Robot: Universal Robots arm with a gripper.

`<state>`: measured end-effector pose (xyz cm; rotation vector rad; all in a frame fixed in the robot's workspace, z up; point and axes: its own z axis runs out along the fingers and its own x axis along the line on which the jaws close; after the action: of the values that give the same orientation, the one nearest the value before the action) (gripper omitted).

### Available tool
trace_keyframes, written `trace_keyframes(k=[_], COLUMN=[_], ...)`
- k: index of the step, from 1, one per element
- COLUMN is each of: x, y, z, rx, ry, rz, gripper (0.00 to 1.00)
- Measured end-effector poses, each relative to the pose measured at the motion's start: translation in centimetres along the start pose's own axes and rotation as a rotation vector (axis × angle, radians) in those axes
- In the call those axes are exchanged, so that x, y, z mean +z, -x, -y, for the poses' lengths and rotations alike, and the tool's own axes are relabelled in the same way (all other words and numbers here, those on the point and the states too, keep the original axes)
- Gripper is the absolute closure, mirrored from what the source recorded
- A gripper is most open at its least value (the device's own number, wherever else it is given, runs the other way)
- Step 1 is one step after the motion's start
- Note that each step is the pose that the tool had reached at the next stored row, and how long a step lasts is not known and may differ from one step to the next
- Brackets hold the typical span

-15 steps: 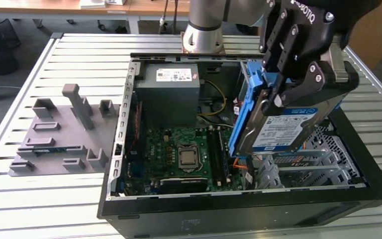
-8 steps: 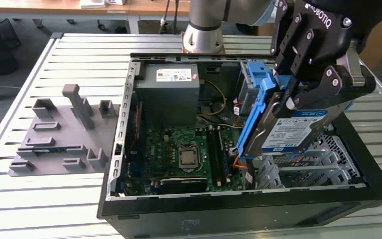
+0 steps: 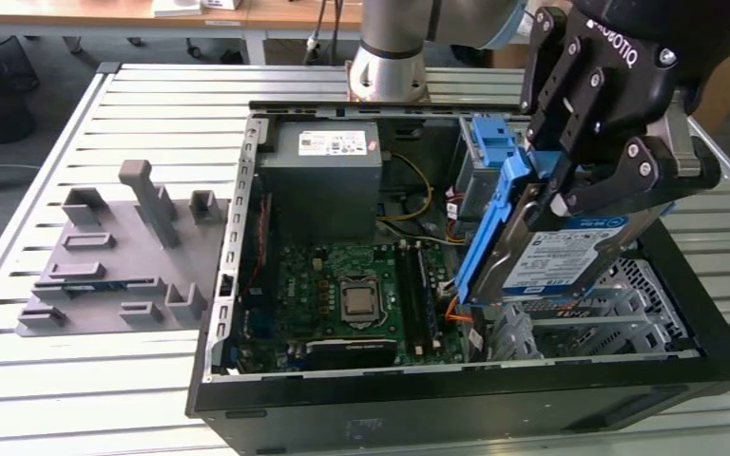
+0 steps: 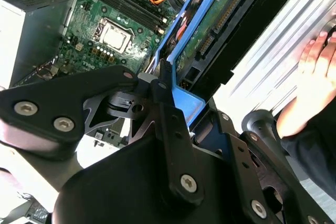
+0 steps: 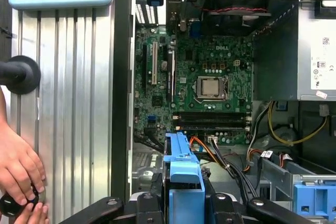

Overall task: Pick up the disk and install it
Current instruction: 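Insert the disk into the insertion slot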

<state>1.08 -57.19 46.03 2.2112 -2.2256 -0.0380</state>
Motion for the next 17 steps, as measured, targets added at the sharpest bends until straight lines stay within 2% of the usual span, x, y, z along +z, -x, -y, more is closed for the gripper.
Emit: trace_keyframes(k=[8, 17], x=[0.40, 0.47], y=[0.01, 0.00], z=[1.98, 2.72], rx=[-0.006, -0.006], ry=[0.0001, 0.0001], rz=[-0.0003, -0.0008], gripper=[0.64, 0.64])
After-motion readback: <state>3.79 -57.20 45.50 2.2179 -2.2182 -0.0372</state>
